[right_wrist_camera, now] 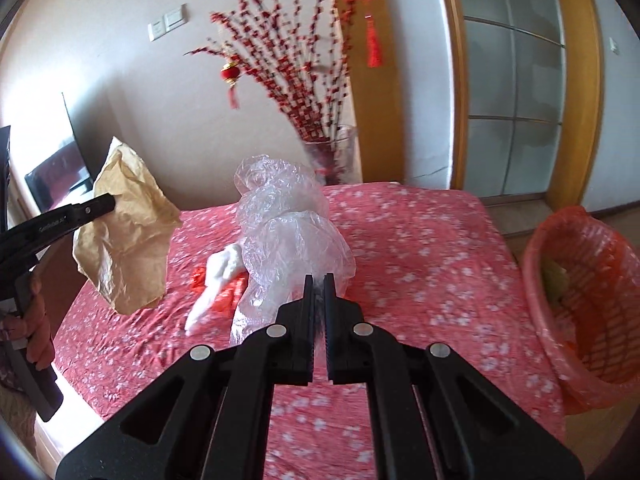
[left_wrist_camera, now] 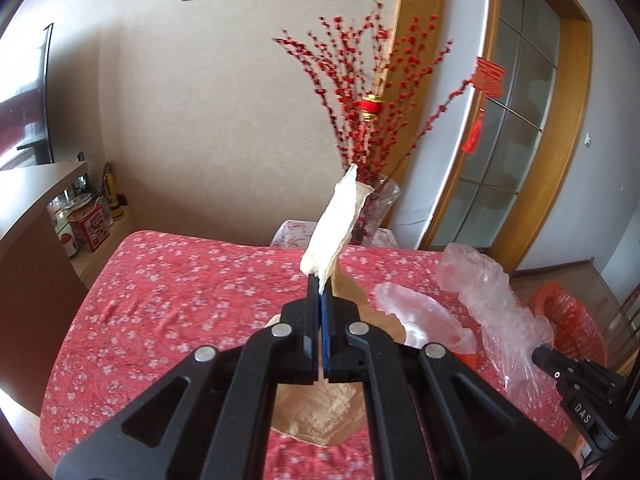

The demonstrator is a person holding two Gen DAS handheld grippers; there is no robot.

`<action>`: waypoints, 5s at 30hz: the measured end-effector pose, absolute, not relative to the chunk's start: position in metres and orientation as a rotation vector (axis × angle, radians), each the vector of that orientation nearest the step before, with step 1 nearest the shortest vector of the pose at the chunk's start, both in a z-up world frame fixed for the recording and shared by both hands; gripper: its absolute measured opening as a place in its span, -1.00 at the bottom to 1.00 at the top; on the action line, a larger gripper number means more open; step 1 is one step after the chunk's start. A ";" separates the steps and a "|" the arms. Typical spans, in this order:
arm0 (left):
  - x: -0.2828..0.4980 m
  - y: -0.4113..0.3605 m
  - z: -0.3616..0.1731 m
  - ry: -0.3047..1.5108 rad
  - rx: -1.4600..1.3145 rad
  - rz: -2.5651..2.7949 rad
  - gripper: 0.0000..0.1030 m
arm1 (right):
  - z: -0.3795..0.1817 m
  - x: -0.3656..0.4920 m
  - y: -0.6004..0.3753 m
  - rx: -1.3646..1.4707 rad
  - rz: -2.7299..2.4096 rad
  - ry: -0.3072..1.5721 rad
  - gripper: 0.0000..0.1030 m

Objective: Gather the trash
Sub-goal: 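Carry the paper bag and bubble wrap over the wastebasket and open both tools, then grasp the white plastic bag with the left tool while the right tool grasps a red bag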

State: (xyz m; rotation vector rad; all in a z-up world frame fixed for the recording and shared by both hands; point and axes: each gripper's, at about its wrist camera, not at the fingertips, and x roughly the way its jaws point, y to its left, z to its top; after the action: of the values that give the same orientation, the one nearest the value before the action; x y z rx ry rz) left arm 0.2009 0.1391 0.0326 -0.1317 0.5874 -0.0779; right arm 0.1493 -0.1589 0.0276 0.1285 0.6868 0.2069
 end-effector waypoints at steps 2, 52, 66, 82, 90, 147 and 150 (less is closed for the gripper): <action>0.201 0.129 0.034 0.586 -0.119 -0.089 -0.95 | 0.029 0.147 -0.168 0.137 0.192 0.682 -0.91; 0.185 -0.168 0.050 0.588 -0.013 -0.566 -0.95 | 0.033 0.081 -0.404 0.297 -0.238 0.594 -0.91; 0.209 -0.228 0.021 0.676 -0.073 -0.642 -0.95 | 0.018 0.088 -0.441 0.329 -0.300 0.604 -0.91; 0.230 -0.258 -0.018 0.766 -0.072 -0.642 -0.59 | 0.001 0.085 -0.468 0.346 -0.360 0.632 -0.44; 0.224 -0.218 -0.012 0.699 -0.021 -0.552 -0.52 | 0.009 0.085 -0.456 0.295 -0.367 0.620 -0.44; 0.218 0.119 -0.018 0.627 -0.078 -0.170 -0.58 | 0.000 0.172 -0.158 0.033 0.188 0.741 -0.44; 0.216 0.135 -0.018 0.627 -0.078 -0.131 -0.58 | -0.001 0.180 -0.133 0.038 0.268 0.741 -0.05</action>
State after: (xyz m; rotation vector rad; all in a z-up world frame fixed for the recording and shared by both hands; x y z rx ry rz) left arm 0.2157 0.1353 -0.0176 -0.0778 0.6271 -0.1307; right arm 0.1796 -0.1334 -0.0009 0.0379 0.7409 0.2683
